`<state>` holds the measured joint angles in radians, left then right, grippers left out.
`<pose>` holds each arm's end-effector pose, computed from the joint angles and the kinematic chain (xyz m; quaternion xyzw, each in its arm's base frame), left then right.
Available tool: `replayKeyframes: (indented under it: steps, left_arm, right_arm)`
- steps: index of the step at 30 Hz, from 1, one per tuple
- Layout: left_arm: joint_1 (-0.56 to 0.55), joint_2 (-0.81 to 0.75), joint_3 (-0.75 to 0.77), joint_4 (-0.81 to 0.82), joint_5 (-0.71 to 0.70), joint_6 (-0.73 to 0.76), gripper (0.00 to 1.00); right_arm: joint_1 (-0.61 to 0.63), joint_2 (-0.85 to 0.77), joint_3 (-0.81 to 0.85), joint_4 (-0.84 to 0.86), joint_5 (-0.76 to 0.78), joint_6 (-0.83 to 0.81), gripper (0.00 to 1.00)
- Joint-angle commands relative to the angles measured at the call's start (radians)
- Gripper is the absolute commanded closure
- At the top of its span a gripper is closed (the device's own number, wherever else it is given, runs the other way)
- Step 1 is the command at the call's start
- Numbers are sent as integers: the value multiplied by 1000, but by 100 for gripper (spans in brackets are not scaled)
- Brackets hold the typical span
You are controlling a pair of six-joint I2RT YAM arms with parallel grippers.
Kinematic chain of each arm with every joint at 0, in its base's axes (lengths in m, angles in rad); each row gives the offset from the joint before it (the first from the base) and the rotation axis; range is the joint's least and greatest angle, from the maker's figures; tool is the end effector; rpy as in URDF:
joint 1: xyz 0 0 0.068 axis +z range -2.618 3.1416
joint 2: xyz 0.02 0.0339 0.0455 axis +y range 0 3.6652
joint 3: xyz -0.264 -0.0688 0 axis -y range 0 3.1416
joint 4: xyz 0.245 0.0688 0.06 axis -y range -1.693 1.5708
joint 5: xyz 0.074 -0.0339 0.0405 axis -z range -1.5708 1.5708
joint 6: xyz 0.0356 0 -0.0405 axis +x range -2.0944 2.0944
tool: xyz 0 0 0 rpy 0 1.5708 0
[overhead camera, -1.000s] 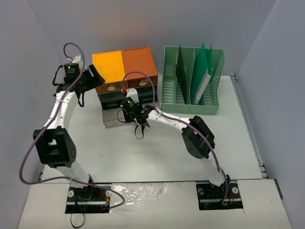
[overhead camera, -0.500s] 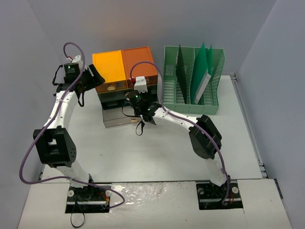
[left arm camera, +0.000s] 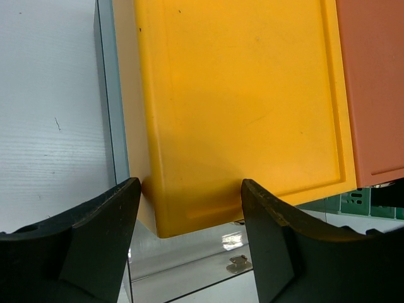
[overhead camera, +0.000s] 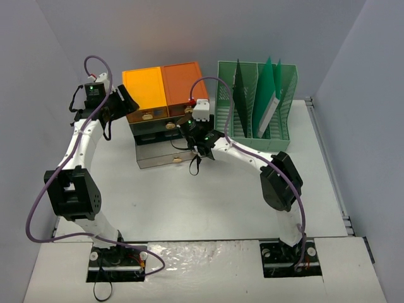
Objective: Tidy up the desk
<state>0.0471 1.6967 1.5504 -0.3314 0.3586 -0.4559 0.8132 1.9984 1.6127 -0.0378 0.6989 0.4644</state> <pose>0.3997 0.0063 0.3497 -0.1194 0.8372 -0.2530 0.4698 0.3405 0.3267 0.2755 0.0461 0.8094 0.0732 0.5808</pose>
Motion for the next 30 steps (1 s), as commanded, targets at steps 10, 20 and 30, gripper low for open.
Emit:
replayKeyframes:
  steps: [10, 20, 30]
  left_arm:
    - [-9, 95, -43, -268, -46, 85, 40]
    - [-8, 105, -38, -271, -46, 85, 40]
    - [-7, 103, -41, -272, -50, 88, 40]
  right_arm:
    - [-42, -49, 47, -170, -146, 144, 49]
    - [-42, -43, 15, -196, -207, 172, 49]
    - [-39, -41, -9, -195, -234, 199, 49]
